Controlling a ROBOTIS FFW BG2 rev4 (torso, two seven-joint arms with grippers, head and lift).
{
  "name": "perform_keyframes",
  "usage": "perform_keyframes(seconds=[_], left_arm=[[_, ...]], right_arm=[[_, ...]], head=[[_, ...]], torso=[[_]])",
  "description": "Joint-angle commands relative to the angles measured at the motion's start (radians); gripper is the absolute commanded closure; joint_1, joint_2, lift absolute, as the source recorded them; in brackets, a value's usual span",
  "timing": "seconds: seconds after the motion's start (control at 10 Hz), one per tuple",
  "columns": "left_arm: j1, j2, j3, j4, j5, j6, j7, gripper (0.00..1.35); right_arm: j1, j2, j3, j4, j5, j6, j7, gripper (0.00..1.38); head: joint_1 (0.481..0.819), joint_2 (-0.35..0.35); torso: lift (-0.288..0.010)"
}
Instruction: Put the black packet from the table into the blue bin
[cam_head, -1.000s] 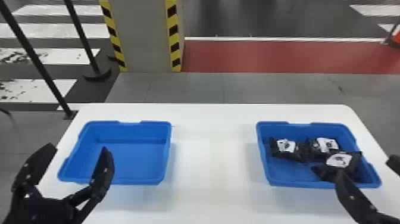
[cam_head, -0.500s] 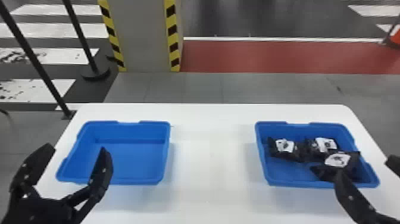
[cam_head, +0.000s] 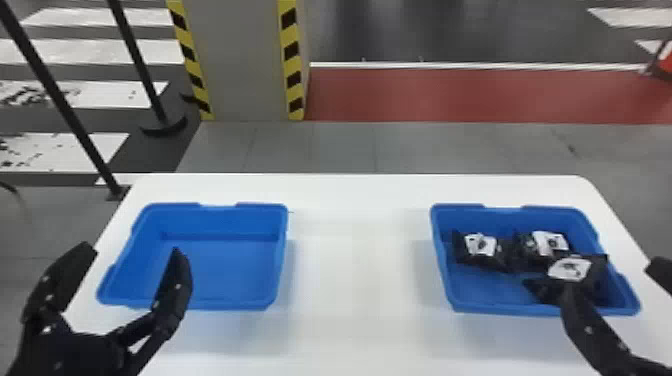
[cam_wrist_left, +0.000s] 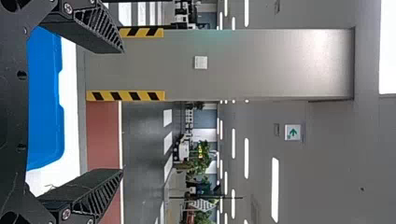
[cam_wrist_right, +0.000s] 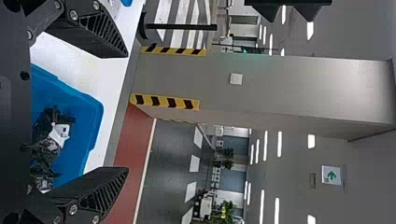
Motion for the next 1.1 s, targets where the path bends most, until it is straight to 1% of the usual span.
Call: perform_keyframes(seconds=[0.0,1.0], left_arm=[[-0.002,0.000,-0.003,0.000,0.000,0.001,0.000,0.11],[-0.007,0.000,-0.005,0.000,-0.002,0.014,-0.005,0.11]], right_arm=[[-0.002,0.000,0.003,0.006,-0.001,-0.007,0.002,0.16],[-0.015,-0.008,0.017,0.026,-0.009,-0.024,0.003,0.16]], head=[[0.695,0.035],[0.695,0.041]], torso=[[-0.110],[-0.110]])
